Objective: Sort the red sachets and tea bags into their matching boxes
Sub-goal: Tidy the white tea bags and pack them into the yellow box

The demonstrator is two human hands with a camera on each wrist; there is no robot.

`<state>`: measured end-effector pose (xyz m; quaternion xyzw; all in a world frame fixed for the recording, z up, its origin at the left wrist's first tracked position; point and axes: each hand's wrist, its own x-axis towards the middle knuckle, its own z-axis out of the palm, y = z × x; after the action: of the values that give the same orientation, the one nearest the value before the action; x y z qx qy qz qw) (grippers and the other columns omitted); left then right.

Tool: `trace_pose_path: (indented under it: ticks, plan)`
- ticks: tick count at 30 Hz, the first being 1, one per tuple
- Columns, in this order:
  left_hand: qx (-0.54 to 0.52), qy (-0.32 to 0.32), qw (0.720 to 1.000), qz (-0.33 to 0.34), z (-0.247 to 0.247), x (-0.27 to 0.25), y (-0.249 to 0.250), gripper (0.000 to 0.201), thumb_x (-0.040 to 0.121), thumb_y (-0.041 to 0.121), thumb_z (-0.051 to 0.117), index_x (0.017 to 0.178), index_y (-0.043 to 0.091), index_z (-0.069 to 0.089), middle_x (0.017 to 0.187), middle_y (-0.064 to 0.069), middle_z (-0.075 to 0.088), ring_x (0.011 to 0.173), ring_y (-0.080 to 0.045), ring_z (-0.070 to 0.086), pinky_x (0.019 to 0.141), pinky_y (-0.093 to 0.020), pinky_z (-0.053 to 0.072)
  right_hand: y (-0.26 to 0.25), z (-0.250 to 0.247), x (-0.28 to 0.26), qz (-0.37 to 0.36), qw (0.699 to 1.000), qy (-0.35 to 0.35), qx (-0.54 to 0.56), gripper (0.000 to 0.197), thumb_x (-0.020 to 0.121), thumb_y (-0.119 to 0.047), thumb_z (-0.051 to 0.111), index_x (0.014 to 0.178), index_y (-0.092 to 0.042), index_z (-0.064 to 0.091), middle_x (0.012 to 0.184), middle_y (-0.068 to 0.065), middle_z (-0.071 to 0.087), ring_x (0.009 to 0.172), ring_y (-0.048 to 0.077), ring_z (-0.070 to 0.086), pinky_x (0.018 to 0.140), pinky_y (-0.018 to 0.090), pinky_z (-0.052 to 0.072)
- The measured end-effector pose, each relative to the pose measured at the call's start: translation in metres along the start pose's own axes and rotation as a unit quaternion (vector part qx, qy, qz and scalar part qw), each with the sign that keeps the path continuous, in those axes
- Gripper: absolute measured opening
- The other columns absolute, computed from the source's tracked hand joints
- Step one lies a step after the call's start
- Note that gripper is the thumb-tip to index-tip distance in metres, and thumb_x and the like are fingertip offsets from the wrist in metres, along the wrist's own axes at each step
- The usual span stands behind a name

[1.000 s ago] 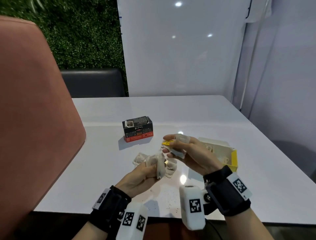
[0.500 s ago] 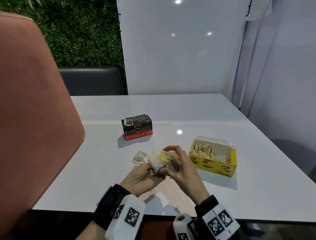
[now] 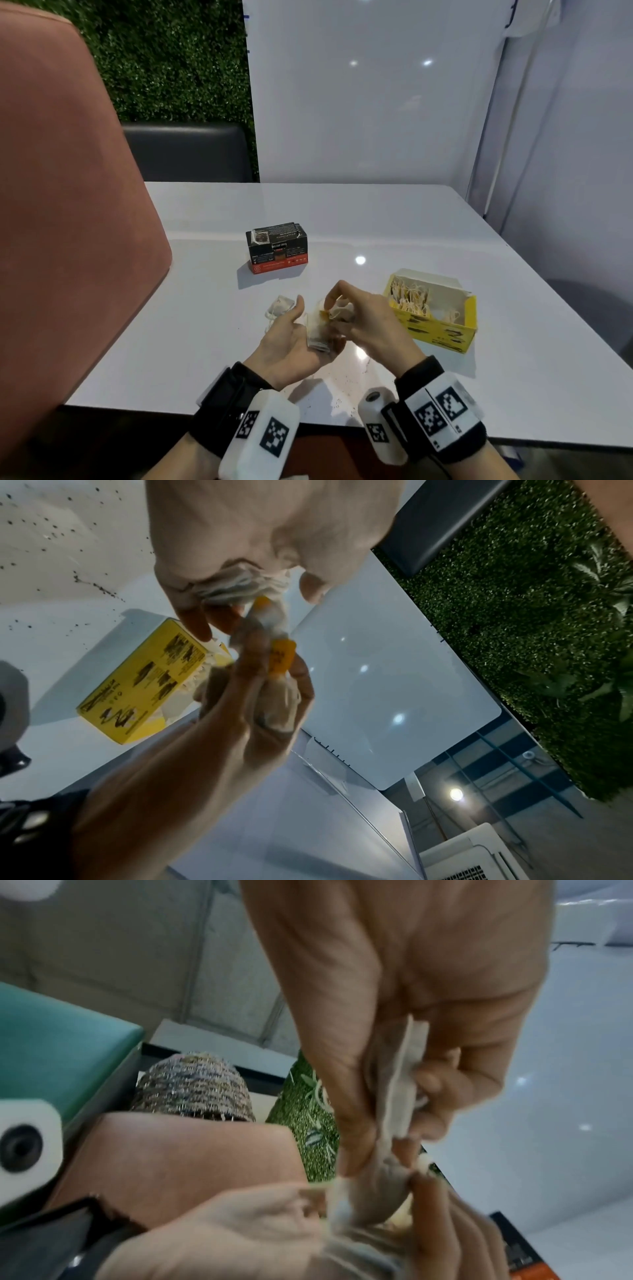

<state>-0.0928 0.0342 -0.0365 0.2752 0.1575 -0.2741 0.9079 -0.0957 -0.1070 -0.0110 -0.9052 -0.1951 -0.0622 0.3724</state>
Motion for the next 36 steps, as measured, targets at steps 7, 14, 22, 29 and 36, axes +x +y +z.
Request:
trace_pose_path:
  ticks: [7, 14, 22, 29, 36]
  plan:
    - [0.023, -0.024, 0.999, -0.018, -0.005, -0.004, 0.003, 0.029, 0.089, 0.021, 0.051, 0.103, -0.003, 0.06, 0.092, -0.021, 0.063, 0.078, -0.025, 0.058, 0.067, -0.032, 0.056, 0.017, -0.012, -0.003, 0.107, 0.96, -0.09, 0.243, 0.028, 0.089, -0.012, 0.057, 0.115, -0.021, 0.052, 0.111, 0.011, 0.06, 0.085, 0.02, 0.064, 0.07, 0.024, 0.052]
    - [0.062, -0.023, 0.998, -0.015, -0.014, 0.0, 0.001, 0.034, 0.085, 0.01, 0.051, 0.116, -0.001, 0.054, 0.095, -0.019, 0.059, 0.085, -0.022, 0.055, 0.072, -0.035, 0.056, 0.029, -0.017, -0.002, 0.116, 0.963, -0.001, 0.245, 0.042, 0.084, -0.009, 0.065, 0.119, -0.025, 0.049, 0.104, 0.01, 0.061, 0.09, 0.026, 0.065, 0.081, 0.044, 0.055]
    - [0.105, -0.05, 0.993, 0.025, -0.005, 0.001, -0.004, 0.038, 0.089, 0.035, 0.052, 0.096, 0.001, 0.065, 0.089, -0.015, 0.063, 0.085, -0.023, 0.057, 0.085, -0.035, 0.046, 0.01, 0.006, -0.013, -0.065, 0.997, -0.05, -0.012, 0.07, 0.088, 0.002, 0.051, 0.141, -0.033, 0.024, 0.119, -0.001, 0.065, 0.105, 0.015, 0.061, 0.085, 0.016, 0.047]
    - [0.067, -0.022, 0.997, 0.034, -0.007, 0.003, -0.004, 0.029, 0.099, 0.01, 0.032, 0.094, -0.003, 0.057, 0.074, -0.015, 0.067, 0.065, -0.02, 0.061, 0.069, -0.031, 0.052, 0.019, 0.011, -0.022, -0.103, 0.991, -0.064, -0.059, 0.058, 0.098, -0.015, 0.042, 0.145, -0.038, 0.018, 0.131, 0.001, 0.057, 0.116, 0.02, 0.054, 0.092, 0.035, 0.047]
    - [0.074, -0.004, 0.996, 0.038, -0.006, -0.001, 0.0, 0.025, 0.099, 0.008, 0.032, 0.102, -0.005, 0.053, 0.08, -0.022, 0.07, 0.075, -0.029, 0.065, 0.066, -0.036, 0.058, 0.023, -0.009, -0.015, 0.059, 0.983, 0.044, 0.169, 0.014, 0.095, -0.016, 0.049, 0.093, -0.004, 0.054, 0.091, 0.002, 0.064, 0.072, 0.009, 0.067, 0.055, 0.019, 0.054]
